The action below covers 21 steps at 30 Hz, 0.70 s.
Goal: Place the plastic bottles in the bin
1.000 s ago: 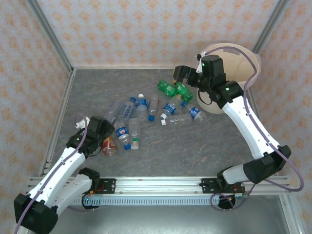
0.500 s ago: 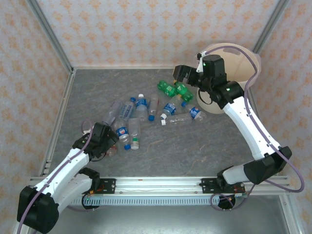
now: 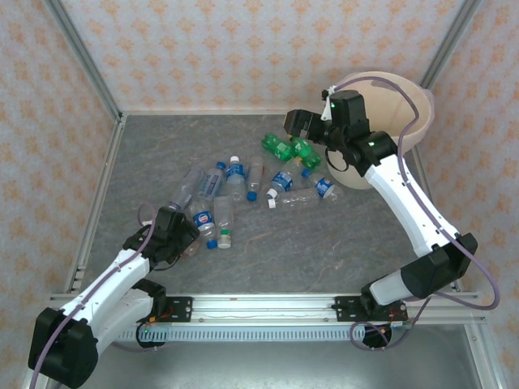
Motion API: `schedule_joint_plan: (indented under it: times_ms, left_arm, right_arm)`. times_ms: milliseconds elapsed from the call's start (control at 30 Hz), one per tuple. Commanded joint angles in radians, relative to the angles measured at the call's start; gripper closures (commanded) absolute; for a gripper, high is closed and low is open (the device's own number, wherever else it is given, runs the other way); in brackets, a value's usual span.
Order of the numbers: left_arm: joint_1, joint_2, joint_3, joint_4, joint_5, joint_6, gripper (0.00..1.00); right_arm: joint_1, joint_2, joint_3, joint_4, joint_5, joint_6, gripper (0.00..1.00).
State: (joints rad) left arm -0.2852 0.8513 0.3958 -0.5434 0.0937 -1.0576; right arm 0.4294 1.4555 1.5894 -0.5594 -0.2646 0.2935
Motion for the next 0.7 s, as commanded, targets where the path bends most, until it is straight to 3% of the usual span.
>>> schedule_joint_plan:
  times_ms: [0, 200, 433, 667]
  left_arm:
    - [0.009, -0.003, -0.024, 0.026, -0.009, -0.022, 0.23]
    - [0.009, -0.012, -0.036, 0.029, -0.027, -0.03, 0.26]
    - [0.009, -0.053, -0.016, 0.013, -0.06, -0.034, 0.46]
    - [0.009, -0.063, 0.069, -0.02, -0.094, -0.002, 0.46]
  right_arm:
    - [0.003, 0.001, 0.044, 0.007, -0.013, -0.012, 0.0]
    - [0.004, 0.008, 0.05, 0.006, -0.016, -0.011, 0.0]
    - [0.003, 0.002, 0.056, 0.001, -0.007, -0.011, 0.0]
    - [0.004, 0.008, 0.059, -0.001, -0.011, 0.001, 0.0]
